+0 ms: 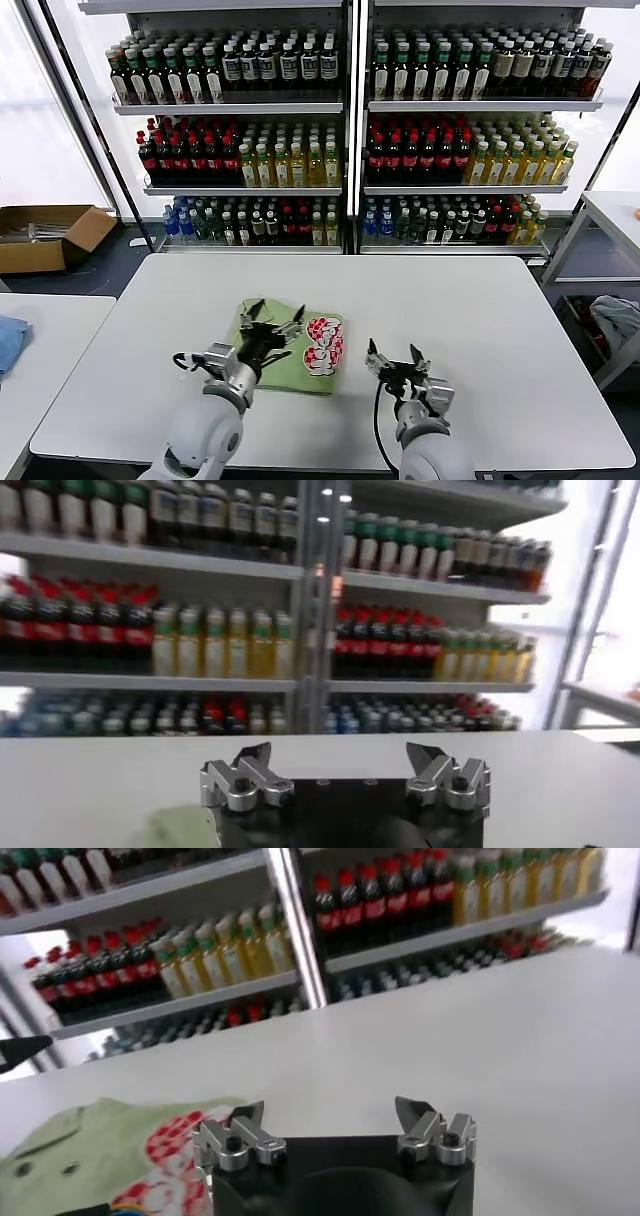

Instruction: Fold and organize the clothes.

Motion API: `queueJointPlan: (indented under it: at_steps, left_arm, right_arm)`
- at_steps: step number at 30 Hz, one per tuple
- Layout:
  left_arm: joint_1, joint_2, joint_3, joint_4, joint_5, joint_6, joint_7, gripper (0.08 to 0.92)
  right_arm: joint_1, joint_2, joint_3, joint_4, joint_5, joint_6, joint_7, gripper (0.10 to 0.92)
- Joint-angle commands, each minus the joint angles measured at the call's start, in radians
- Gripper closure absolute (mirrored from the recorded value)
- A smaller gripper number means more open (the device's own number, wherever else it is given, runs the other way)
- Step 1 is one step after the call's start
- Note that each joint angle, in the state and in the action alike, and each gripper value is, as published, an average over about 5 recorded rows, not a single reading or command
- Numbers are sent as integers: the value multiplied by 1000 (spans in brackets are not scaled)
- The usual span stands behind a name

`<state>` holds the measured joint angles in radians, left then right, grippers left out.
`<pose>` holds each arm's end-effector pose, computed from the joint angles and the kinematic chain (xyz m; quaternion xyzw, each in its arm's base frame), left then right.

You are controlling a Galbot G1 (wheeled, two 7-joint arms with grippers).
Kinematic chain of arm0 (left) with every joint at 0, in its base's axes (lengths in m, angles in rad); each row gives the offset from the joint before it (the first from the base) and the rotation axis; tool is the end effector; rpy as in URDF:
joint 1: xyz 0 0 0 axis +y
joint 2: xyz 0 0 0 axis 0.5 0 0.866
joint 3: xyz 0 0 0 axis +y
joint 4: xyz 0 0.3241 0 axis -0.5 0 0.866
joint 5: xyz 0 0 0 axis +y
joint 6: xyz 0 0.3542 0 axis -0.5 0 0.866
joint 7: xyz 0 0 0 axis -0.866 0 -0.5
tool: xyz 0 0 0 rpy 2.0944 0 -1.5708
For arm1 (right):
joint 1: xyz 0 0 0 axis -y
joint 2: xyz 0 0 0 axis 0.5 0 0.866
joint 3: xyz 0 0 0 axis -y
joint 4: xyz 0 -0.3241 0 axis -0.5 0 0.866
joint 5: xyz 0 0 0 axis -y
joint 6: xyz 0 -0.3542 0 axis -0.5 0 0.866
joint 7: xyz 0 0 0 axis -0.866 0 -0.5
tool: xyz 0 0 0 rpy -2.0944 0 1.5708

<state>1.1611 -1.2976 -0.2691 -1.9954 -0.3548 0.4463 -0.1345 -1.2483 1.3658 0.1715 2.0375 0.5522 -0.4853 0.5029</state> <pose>0.2883 -0.0302 -0.2277 -0.1251 -0.9850 0.0275 0.1154 0.2543 0.0733 -0.2391 0.0288 -0.9695 -0.1200 0.2117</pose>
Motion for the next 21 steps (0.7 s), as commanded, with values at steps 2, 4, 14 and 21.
queueJointPlan:
  at_steps: [2, 4, 14, 21]
  left_arm:
    - [64, 63, -221, -17, 51, 7, -19, 177]
    - [74, 62, -232, -15, 47, 5, -19, 177]
    - [90, 48, -247, -7, 43, 7, -22, 177]
    - [98, 44, -247, -7, 35, 7, -25, 177]
  right_arm:
    - [277, 4, -181, -194, 258, -92, 56, 203]
    - [287, 16, -184, -211, 256, -91, 57, 203]
    - [268, 63, -179, -262, 226, -89, 70, 292]
    - [225, 68, -172, -239, 212, -87, 82, 320]
